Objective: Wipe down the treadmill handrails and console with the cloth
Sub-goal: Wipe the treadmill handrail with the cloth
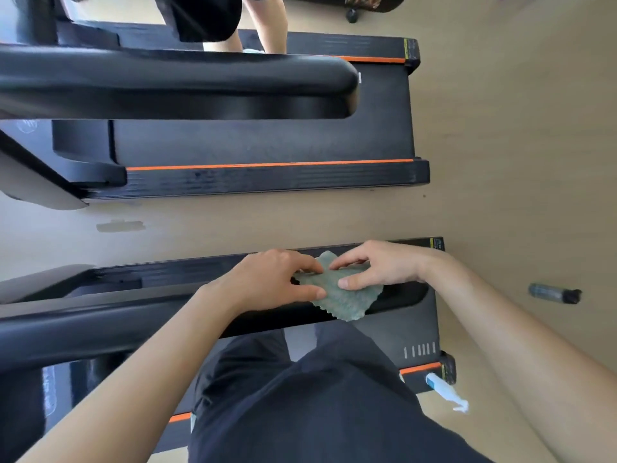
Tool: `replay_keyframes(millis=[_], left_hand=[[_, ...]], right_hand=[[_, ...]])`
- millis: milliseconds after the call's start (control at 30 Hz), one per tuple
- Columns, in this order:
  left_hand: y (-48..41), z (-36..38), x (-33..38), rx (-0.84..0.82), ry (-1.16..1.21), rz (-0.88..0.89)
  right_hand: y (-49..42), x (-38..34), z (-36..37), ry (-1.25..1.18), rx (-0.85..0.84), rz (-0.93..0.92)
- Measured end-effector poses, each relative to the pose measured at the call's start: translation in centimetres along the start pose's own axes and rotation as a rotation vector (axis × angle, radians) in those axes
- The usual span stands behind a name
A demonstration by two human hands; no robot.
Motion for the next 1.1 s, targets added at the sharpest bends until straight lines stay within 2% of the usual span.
replay_keyframes(millis=[133, 367, 633, 1100], left_hand=[[2.7, -0.7, -2.7, -0.06, 0.061, -0.035], [8.7, -2.2, -7.5, -0.058, 0.159, -0.145], [15.5, -4.2, -10.2, 0.053, 0.052, -0.226], [29.6, -7.8, -15.9, 0.206, -0.146, -0.477]], right_hand=[[-1.1, -3.6, 1.5, -0.011, -0.041, -0.02], [-3.0, -10.6, 4.4, 0.023, -0.108, -0.087], [-4.6, -17.5, 7.1, 0.019, -0.163, -0.225], [-6.7, -31.7, 13.0, 0.098, -0.248, -0.358]])
Point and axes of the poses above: each hand's wrist, its own y-axis away from the middle knuckle, its own z-axis out of the palm, x = y × z, the point moved 9 cm from there along -y, towards the middle knuckle, and after that the axes turned 15 degrees about z, right-handed, at the moved point
